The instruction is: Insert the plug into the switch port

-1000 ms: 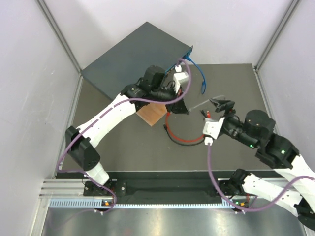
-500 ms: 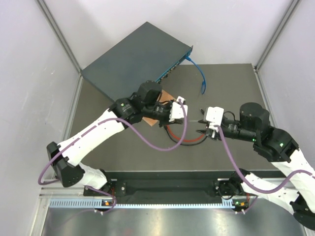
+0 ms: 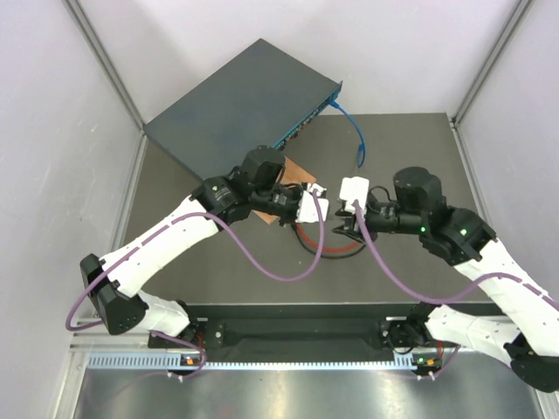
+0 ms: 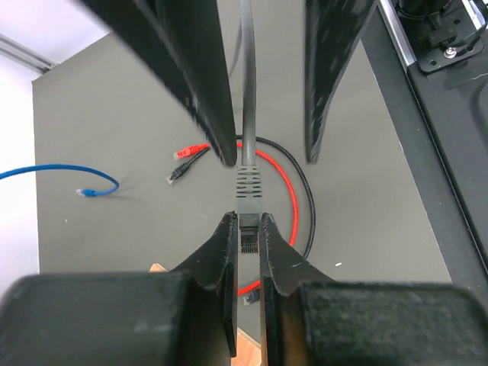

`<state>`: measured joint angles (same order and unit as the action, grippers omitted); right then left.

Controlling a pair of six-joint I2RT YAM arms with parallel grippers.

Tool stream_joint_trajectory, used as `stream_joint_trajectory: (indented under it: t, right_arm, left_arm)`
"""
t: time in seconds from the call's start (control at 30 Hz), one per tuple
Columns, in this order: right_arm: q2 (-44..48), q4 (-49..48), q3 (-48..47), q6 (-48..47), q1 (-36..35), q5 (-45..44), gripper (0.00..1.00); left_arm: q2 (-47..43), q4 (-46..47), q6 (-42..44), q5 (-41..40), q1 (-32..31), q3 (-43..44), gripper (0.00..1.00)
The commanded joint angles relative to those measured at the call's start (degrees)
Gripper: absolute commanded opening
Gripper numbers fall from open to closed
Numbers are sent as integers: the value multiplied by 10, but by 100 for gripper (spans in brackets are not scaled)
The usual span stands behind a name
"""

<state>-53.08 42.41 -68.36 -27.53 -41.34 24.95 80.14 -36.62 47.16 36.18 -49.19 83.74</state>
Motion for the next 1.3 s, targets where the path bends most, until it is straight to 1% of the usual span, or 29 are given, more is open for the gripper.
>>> stream_joint_trajectory:
  t: [0.0, 0.13, 0.17, 0.33, 0.37, 0.43, 0.53, 0.57, 0.87, 0.9, 0.97, 1.0, 1.03, 1.07, 1.1, 1.13, 1.17, 1.2, 1.23, 1.27]
  right_arm:
    - [-9, -24, -19, -20, 6, -1, 40]
    - [-19, -32, -19, -23, 6, -10, 37]
    - [-19, -35, -18, -22, 6, -12, 33]
    - [-15, -35, -12, -23, 6, -22, 23]
    - [-15, -36, -11, -24, 6, -24, 18]
    - [-15, -30, -7, -31, 6, -29, 14]
    - [-17, -19, -4, -48, 6, -35, 2]
    - [-16, -19, -3, -50, 6, -40, 0]
    - [-10, -6, 8, -61, 6, -73, 0]
    - [-8, -8, 9, -60, 6, -80, 0]
    - [-2, -26, 15, -48, 16, -105, 0]
    - [1, -43, 17, -46, 26, -104, 0]
    - [3, -54, 19, -42, 51, -103, 0]
    - [5, -63, 19, -39, 66, -85, 0]
    - [3, -77, 17, -37, 82, -75, 0]
    - [0, -84, 15, -33, 96, -66, 0]
    - [-8, -87, 5, -30, 122, -46, 0]
    - [-11, -97, 2, -29, 134, -35, 0]
    - [-16, -105, -1, -27, 144, -28, 0]
    - [-22, -114, -4, -29, 164, -11, 0]
  left_arm:
    - [-5, 6, 26, 23, -2, 14, 0]
    - [-5, 1, 28, 27, -2, 14, 0]
    - [-5, 1, 29, 28, -2, 14, 0]
    - [-6, -6, 30, 34, -2, 10, 0]
    - [-5, -6, 29, 34, -2, 10, 0]
    - [-5, -6, 27, 36, -2, 10, 0]
    - [-5, -2, 18, 36, -2, 11, 0]
    - [-5, 1, 15, 36, -2, 11, 0]
    - [-4, 16, -18, 25, -2, 11, 0]
    - [-3, 28, -28, 17, -2, 10, 10]
    - [-5, 41, -72, 4, 0, 11, 19]
    - [-6, 51, -86, -5, 1, 11, 26]
    - [-8, 55, -114, -5, 8, 12, 37]
    - [-11, 59, -128, -4, 14, 12, 43]
    - [-12, 65, -143, -5, 18, 12, 45]
    - [-14, 73, -171, -3, 30, 12, 52]
    - [-17, 80, -188, -2, 37, 12, 55]
    - [-19, 88, -208, -4, 45, 13, 58]
    - [-20, 107, -251, 0, 65, 14, 61]
    - [-22, 117, -274, 5, 76, 15, 63]
